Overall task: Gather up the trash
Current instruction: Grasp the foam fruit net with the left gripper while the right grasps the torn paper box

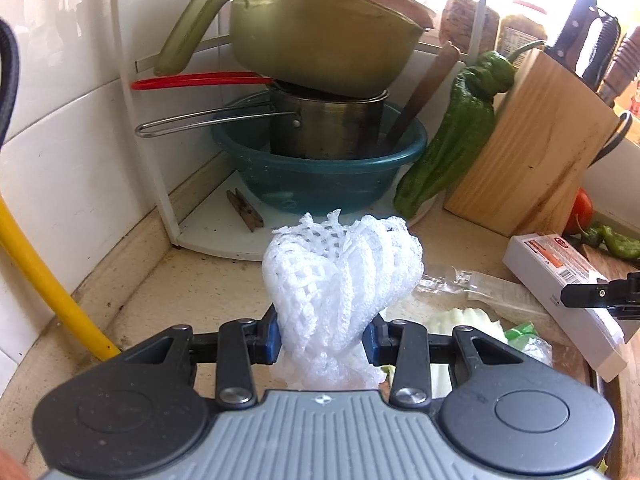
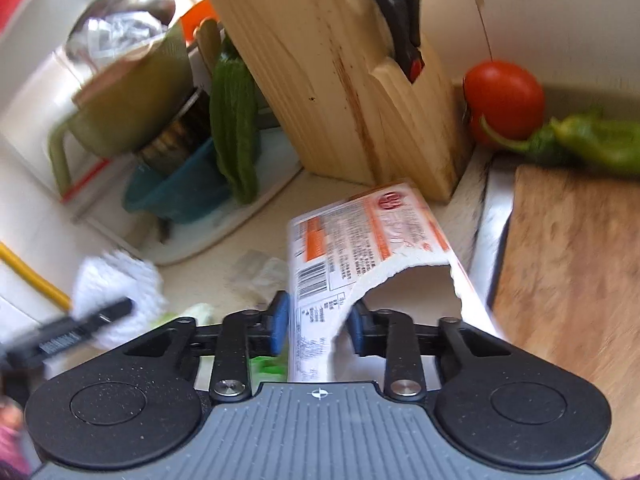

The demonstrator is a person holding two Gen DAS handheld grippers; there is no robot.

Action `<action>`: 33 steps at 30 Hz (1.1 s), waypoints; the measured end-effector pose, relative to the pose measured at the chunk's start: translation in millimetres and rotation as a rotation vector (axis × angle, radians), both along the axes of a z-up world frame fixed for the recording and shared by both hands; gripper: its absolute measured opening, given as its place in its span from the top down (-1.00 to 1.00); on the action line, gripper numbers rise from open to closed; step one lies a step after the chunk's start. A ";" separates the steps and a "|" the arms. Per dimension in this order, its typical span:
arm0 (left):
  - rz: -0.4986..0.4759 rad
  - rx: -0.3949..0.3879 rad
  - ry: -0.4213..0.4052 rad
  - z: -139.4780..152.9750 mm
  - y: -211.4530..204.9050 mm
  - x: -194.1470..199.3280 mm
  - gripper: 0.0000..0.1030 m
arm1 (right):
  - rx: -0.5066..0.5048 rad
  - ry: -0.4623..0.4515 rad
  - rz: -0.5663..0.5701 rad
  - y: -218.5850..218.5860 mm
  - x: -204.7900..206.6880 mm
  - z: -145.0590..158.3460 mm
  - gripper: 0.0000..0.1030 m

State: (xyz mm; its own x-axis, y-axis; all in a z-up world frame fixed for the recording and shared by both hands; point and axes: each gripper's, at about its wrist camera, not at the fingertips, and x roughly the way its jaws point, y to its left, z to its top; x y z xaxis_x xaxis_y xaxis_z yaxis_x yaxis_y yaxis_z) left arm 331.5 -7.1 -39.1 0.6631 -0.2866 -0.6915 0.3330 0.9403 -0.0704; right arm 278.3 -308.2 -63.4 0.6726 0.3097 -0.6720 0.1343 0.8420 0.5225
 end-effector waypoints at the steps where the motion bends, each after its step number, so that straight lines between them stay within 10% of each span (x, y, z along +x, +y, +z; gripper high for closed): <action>1: -0.002 0.002 -0.001 0.6 -1.2 -1.4 0.30 | 0.020 -0.002 -0.007 -1.3 -1.0 -0.7 0.39; 33: -0.021 -0.002 -0.079 32.8 -5.3 -84.9 0.30 | 0.075 -0.126 0.104 36.8 -60.8 40.6 0.44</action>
